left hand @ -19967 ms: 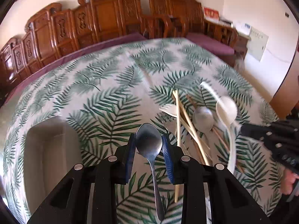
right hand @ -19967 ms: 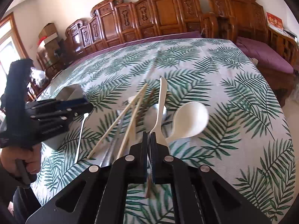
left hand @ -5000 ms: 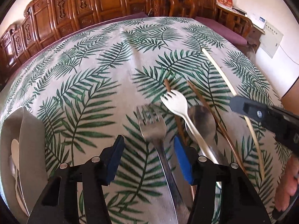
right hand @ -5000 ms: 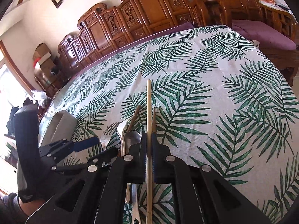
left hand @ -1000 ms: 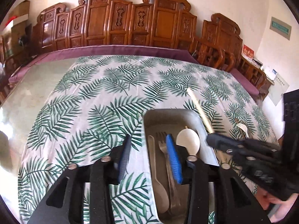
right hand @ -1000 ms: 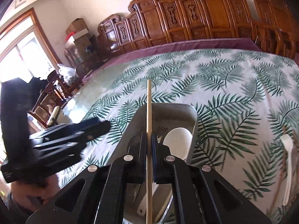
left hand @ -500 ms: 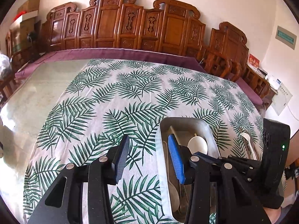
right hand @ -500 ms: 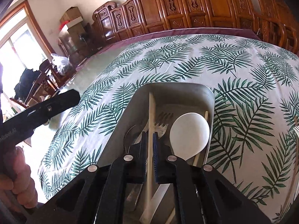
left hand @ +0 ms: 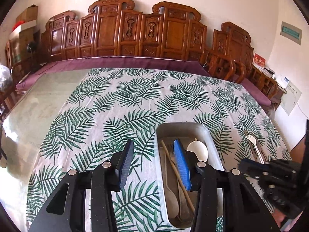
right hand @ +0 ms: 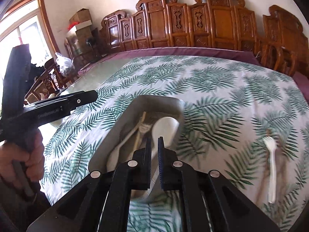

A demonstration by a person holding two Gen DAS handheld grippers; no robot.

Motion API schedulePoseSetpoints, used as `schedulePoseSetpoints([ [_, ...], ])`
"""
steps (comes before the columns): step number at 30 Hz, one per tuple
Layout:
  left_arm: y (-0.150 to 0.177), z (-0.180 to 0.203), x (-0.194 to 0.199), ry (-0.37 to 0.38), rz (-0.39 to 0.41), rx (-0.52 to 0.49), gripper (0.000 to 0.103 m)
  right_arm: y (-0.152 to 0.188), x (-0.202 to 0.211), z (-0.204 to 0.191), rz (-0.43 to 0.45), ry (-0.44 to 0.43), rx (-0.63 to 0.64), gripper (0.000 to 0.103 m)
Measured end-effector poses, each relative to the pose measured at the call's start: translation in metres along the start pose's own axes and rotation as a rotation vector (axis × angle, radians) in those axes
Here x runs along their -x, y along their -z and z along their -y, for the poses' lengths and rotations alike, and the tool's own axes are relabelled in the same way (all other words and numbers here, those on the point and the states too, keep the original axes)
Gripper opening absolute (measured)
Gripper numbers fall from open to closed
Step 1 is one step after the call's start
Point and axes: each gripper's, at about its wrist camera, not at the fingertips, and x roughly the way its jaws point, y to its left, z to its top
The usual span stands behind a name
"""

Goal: Organize utensils
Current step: 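Lower the wooden chopstick into the grey tray and open the right tool, then grasp a white plastic fork from the pile with the right tool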

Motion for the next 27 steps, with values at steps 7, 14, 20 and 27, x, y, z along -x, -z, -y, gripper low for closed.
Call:
schedulePoseSetpoints([
  [7, 0.002, 0.015, 0.005, 0.02, 0.007, -0.013, 0.041, 0.022, 0.051, 0.03, 0.02, 0.089, -0.005, 0.009],
  [14, 0.006, 0.038, 0.016, 0.052, 0.027, -0.036, 0.064, 0.046, 0.094, 0.064, 0.028, 0.183, -0.028, 0.009],
  [20, 0.016, 0.065, 0.025, 0.078, 0.041, -0.073, 0.079, 0.068, 0.123, 0.089, 0.018, 0.253, -0.069, 0.012],
  [27, 0.028, 0.092, 0.03, 0.097, 0.04, -0.105, 0.089, 0.081, 0.139, 0.111, -0.004, 0.302, -0.089, 0.017],
])
